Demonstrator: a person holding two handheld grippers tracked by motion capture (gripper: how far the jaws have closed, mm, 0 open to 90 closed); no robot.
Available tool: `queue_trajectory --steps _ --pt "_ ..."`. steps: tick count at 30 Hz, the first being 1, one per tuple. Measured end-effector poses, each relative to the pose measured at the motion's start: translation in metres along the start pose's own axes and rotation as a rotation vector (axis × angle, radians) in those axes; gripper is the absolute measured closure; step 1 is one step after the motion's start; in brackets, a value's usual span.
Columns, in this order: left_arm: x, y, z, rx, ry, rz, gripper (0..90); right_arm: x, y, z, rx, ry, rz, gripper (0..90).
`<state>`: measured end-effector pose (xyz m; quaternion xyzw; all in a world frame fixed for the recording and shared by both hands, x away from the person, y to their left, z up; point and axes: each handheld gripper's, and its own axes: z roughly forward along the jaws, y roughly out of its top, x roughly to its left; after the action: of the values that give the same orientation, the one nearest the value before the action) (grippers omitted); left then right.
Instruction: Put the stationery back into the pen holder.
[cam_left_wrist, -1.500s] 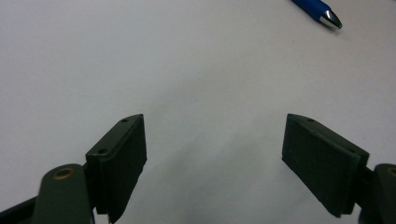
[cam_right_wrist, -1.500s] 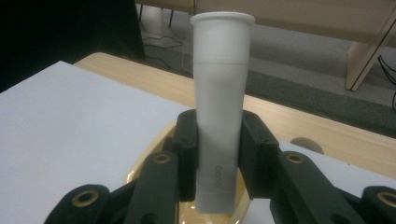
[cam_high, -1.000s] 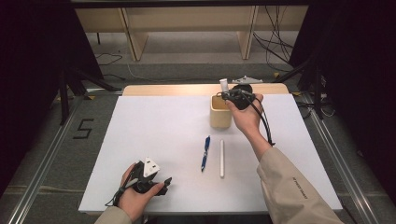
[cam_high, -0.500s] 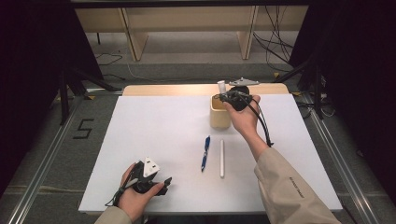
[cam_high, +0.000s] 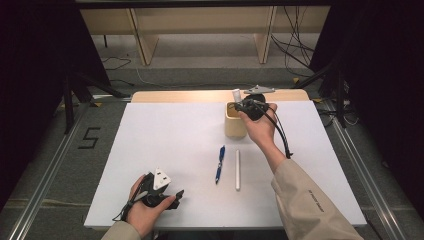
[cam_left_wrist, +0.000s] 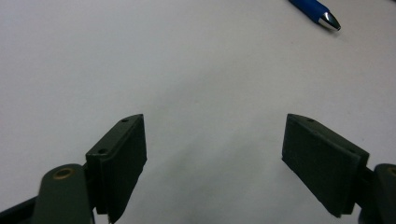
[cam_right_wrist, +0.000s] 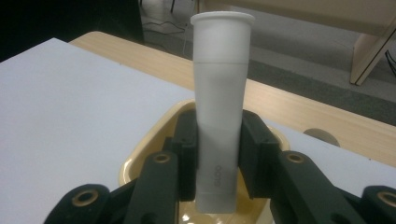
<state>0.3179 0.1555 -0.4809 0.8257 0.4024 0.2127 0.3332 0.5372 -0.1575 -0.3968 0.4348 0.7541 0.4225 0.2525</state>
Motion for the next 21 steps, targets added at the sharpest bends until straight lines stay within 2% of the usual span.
queue_trajectory --steps 6,14,16,21 --pt "0.000 0.000 0.000 0.000 0.000 0.001 21.9 0.000 -0.005 0.004 0.014 -0.002 0.005 70.7" --pt "0.000 0.000 0.000 0.000 -0.001 0.001 21.9 0.001 -0.007 0.007 0.014 -0.011 -0.014 69.4" --pt "0.000 0.000 0.000 0.000 -0.001 0.001 21.9 0.002 -0.006 0.007 0.013 -0.010 -0.020 56.9" --pt "0.000 0.000 0.000 0.002 -0.001 0.004 21.9 0.006 -0.002 -0.003 -0.007 0.016 -0.010 47.6"
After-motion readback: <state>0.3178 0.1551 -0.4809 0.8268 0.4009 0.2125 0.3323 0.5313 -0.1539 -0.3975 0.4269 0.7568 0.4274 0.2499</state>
